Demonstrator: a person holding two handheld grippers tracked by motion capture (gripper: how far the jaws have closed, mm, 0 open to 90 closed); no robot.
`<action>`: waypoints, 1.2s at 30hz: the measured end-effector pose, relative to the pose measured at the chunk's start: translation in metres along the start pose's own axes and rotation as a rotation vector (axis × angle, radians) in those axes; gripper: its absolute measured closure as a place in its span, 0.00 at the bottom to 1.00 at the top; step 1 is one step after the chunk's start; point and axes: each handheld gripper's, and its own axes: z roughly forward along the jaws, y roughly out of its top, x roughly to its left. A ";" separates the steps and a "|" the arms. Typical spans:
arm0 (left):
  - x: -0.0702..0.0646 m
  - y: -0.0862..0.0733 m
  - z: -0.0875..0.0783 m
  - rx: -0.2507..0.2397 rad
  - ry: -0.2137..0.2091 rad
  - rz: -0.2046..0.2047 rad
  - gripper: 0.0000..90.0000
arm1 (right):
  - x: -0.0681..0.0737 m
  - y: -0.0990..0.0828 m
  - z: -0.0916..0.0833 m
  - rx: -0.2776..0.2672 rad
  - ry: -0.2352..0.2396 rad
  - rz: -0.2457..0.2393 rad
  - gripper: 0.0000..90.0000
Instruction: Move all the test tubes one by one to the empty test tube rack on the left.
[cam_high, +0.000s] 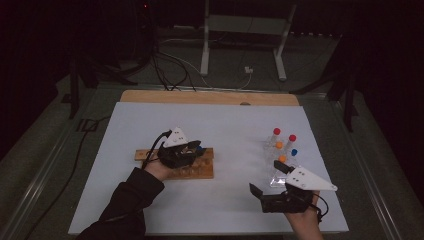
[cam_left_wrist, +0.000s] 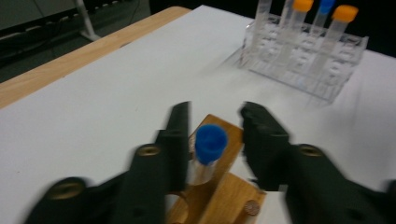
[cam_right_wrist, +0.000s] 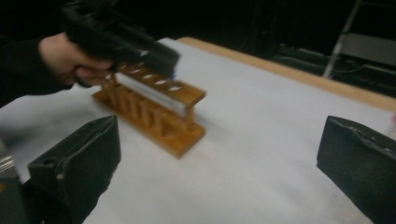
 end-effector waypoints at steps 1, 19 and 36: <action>-0.001 0.001 -0.002 -0.001 -0.003 0.000 0.54 | -0.004 0.002 -0.002 0.000 -0.010 0.001 0.00; -0.023 0.003 -0.044 -0.043 -0.073 0.002 0.01 | -0.091 0.005 -0.018 0.027 -0.239 0.091 0.04; -0.032 -0.009 -0.049 -0.040 -0.092 0.017 0.01 | -0.128 -0.044 0.006 0.215 -0.313 0.194 0.48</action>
